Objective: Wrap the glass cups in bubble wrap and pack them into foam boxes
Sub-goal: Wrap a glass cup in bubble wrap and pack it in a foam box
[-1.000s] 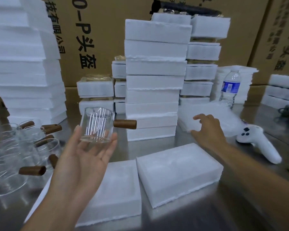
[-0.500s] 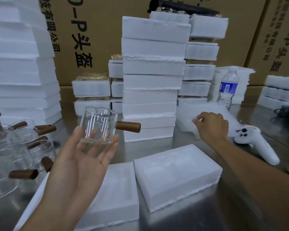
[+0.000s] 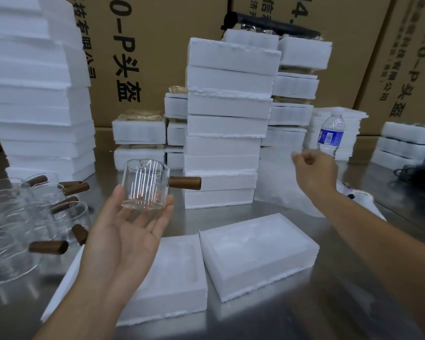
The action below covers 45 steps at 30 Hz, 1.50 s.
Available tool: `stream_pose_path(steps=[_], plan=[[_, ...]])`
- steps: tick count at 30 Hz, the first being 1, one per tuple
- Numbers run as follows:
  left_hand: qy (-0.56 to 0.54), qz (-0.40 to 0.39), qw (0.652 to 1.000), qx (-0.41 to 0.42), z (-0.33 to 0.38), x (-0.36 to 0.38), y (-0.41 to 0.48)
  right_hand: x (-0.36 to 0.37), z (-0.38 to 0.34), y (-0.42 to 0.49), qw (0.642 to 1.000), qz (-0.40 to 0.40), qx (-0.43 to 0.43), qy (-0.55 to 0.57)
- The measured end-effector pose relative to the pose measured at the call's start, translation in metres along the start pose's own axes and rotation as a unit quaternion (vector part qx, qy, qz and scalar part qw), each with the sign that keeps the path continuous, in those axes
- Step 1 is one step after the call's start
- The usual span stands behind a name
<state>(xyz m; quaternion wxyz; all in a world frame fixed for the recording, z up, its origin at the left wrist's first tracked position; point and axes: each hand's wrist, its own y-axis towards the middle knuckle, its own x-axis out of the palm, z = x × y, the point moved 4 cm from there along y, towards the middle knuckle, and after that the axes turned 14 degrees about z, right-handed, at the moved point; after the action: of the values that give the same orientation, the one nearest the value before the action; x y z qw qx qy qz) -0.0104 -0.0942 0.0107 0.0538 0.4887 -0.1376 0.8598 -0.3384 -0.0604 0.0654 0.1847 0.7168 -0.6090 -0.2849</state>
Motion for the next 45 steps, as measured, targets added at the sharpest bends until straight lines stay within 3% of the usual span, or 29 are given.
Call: stream_pose_path(steps=[2,4,6,9,13,17,20,22,23,26,28,30,33,39,42,44,45], plan=[[-0.018,-0.014,1.000,-0.010,0.002,0.001,-0.002,-0.014,-0.026,-0.007,0.993,0.070,-0.011,0.090],[-0.042,-0.028,0.999,-0.017,0.004,0.003,-0.005,-0.023,-0.057,-0.023,0.982,0.063,-0.050,0.171],[-0.067,-0.036,0.997,-0.018,0.008,0.004,-0.007,-0.025,-0.089,-0.047,0.969,-0.013,-0.114,0.218],[-0.080,-0.048,0.996,-0.010,0.014,0.006,-0.009,-0.019,-0.125,-0.095,0.925,-0.188,-0.212,0.254],[-0.064,-0.064,0.996,0.014,0.024,0.008,-0.010,-0.008,-0.140,-0.169,0.840,-0.418,-0.306,0.162],[-0.075,-0.087,0.993,0.026,0.031,0.008,-0.011,-0.007,-0.133,-0.220,0.776,-0.488,-0.386,0.103],[-0.077,-0.094,0.992,0.030,0.034,0.008,-0.009,-0.011,-0.124,-0.232,0.757,-0.530,-0.368,0.099],[-0.077,-0.101,0.992,0.027,0.032,0.007,-0.007,-0.012,-0.117,-0.225,0.780,-0.522,-0.326,0.109],[-0.071,-0.102,0.992,0.027,0.031,0.006,-0.006,-0.013,-0.114,-0.218,0.809,-0.493,-0.296,0.126],[-0.025,-0.103,0.994,0.034,0.023,0.007,-0.005,-0.015,-0.100,-0.185,0.898,-0.350,-0.185,0.190],[0.045,-0.110,0.992,0.048,0.015,0.010,-0.007,-0.015,-0.089,-0.167,0.928,-0.280,-0.108,0.223],[0.124,-0.110,0.984,0.065,0.007,0.012,-0.008,-0.015,-0.080,-0.155,0.938,-0.247,-0.086,0.229],[0.196,-0.101,0.973,0.070,-0.003,0.013,-0.010,-0.014,-0.075,-0.150,0.936,-0.251,-0.164,0.186],[0.238,-0.107,0.963,0.073,-0.012,0.012,-0.017,-0.004,-0.064,-0.150,0.903,-0.368,-0.179,0.132],[0.264,-0.102,0.956,0.080,-0.015,0.011,-0.016,-0.005,-0.062,-0.145,0.907,-0.356,-0.185,0.132],[0.346,-0.083,0.929,0.104,-0.015,0.009,-0.014,-0.006,-0.060,-0.138,0.920,-0.319,-0.194,0.124],[0.419,-0.074,0.896,0.124,-0.015,0.008,-0.015,-0.007,-0.059,-0.133,0.926,-0.300,-0.194,0.120]])
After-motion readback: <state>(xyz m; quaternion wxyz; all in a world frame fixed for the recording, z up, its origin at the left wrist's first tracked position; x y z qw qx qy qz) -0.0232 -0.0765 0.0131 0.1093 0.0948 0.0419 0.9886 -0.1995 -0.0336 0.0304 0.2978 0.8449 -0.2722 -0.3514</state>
